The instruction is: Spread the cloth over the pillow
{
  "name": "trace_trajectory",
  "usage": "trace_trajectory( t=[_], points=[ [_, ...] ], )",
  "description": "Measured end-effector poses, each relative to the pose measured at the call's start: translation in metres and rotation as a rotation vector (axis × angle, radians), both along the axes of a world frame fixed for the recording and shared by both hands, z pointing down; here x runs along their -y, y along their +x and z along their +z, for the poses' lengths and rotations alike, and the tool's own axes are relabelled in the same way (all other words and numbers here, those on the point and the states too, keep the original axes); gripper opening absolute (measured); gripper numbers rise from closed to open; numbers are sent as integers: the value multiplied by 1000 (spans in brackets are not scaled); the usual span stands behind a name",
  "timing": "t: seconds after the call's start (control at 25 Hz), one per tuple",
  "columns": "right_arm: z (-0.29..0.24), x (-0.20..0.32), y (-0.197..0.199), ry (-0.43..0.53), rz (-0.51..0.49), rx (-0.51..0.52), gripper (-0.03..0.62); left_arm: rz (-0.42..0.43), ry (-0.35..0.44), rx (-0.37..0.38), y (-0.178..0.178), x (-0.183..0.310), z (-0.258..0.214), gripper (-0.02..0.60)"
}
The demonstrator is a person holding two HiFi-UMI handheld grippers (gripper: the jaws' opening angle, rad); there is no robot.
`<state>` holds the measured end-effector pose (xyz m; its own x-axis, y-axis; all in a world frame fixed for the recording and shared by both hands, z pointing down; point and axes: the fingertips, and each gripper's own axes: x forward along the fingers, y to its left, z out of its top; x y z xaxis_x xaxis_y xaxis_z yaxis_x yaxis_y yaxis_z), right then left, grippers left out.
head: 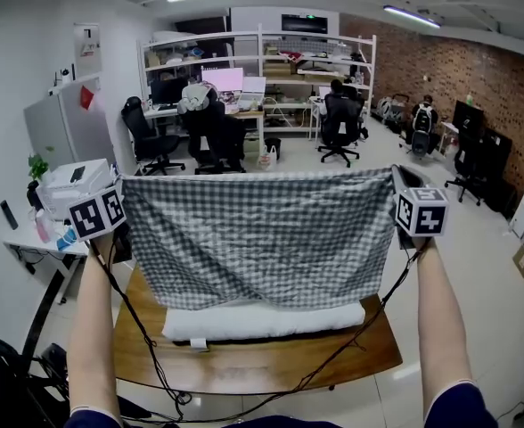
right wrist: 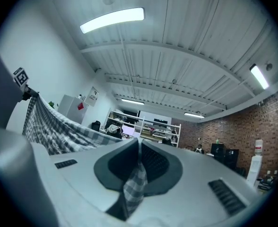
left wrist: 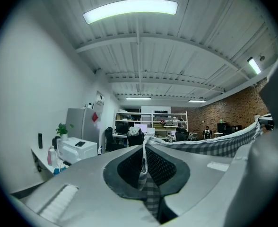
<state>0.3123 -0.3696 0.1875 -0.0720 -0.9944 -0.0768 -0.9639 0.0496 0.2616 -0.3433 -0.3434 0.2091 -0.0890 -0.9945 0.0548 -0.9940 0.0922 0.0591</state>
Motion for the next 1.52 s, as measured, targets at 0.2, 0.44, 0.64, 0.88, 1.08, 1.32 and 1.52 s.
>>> trace_trajectory(
  t=[0.2, 0.44, 0.64, 0.88, 1.08, 1.32, 1.52],
  points=[
    [3, 19, 4, -6, -15, 12, 34, -26, -4, 7, 4, 9, -1, 17],
    [-10, 49, -5, -1, -30, 3, 34, -50, -12, 18, -4, 29, 0, 17],
    [-17, 80, -13, 15, -9, -12, 34, -22, 6, 4, -12, 71, 3, 17],
    [-28, 118, -18, 27, 22, -8, 34, 3, 9, 2, -17, 126, -6, 17],
    [-23, 152, -25, 27, 53, -17, 34, 16, 7, -2, -25, 166, -8, 17],
    [-7, 192, -23, 26, 77, 9, 34, 15, -6, 21, -25, 212, -3, 17],
    [-9, 226, -22, 27, 74, 31, 34, 10, -16, 38, -25, 248, 1, 17]
  ],
)
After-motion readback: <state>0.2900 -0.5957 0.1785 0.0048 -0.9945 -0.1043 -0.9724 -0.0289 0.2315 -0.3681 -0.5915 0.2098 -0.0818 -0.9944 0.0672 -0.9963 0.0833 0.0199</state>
